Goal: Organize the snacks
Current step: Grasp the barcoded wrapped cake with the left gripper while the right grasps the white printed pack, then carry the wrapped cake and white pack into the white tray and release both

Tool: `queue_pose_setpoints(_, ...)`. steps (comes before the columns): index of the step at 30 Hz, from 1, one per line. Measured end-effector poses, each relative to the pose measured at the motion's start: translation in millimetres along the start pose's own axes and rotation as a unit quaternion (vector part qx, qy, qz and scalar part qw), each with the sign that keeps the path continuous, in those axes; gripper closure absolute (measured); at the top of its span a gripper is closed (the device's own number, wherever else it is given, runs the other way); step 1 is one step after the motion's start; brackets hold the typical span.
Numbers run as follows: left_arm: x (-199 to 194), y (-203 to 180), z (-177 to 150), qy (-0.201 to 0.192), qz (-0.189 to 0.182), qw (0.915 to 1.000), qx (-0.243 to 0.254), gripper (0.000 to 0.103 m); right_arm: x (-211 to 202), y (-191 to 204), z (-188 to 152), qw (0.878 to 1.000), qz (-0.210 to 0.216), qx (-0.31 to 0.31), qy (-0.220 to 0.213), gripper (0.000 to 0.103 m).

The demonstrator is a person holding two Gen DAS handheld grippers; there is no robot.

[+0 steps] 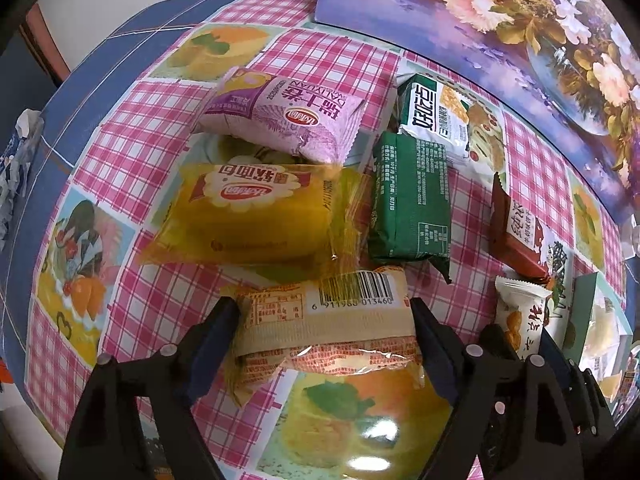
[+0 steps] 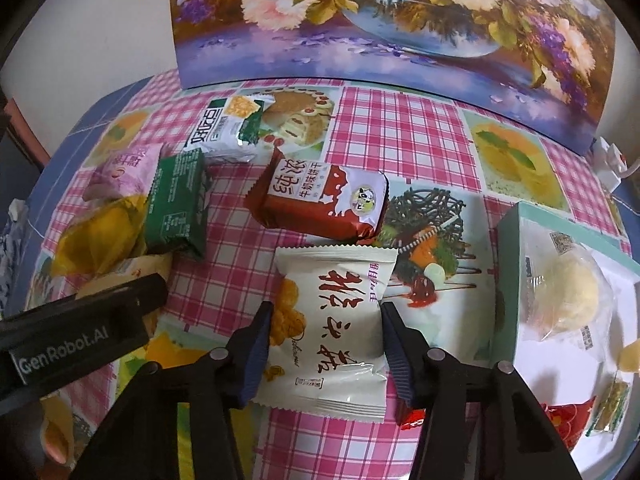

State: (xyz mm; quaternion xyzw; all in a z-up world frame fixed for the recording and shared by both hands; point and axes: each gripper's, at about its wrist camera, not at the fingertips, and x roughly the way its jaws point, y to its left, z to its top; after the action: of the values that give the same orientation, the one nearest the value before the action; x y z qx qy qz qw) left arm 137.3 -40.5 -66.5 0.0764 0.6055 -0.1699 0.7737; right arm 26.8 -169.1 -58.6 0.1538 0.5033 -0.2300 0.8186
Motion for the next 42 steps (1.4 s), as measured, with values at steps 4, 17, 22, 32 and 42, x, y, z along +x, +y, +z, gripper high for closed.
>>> queue_pose_setpoints(4,-5.2,-3.0,-0.5,-0.003,0.001,1.0,0.005,0.023,-4.7,-4.5,0.4,1.0,0.006,0.013,0.0,0.048)
queue_pose_setpoints(17,-32.5,-9.7,-13.6,-0.011,-0.006,0.9999,0.01,0.026,-36.8,-21.5,2.8,0.999,0.017,0.041,-0.016,0.048)
queue_pose_setpoints(22,-42.2,-8.6,-20.8,-0.019,-0.002,0.9997,0.016,0.026,-49.4,-25.5,3.4,0.998,0.018,0.052,-0.021,0.048)
queue_pose_setpoints(32,-73.9,-26.3,-30.1,-0.05,-0.021,0.9981,0.03,0.026,-82.8,-41.9,-0.4,0.996,0.022,0.076,-0.036,0.048)
queue_pose_setpoints(42,-111.8,-43.2,-32.4,-0.098,-0.025,0.9939,0.044,0.026,-107.3,-62.9,-4.0,0.994,0.016,0.098,-0.045,0.048)
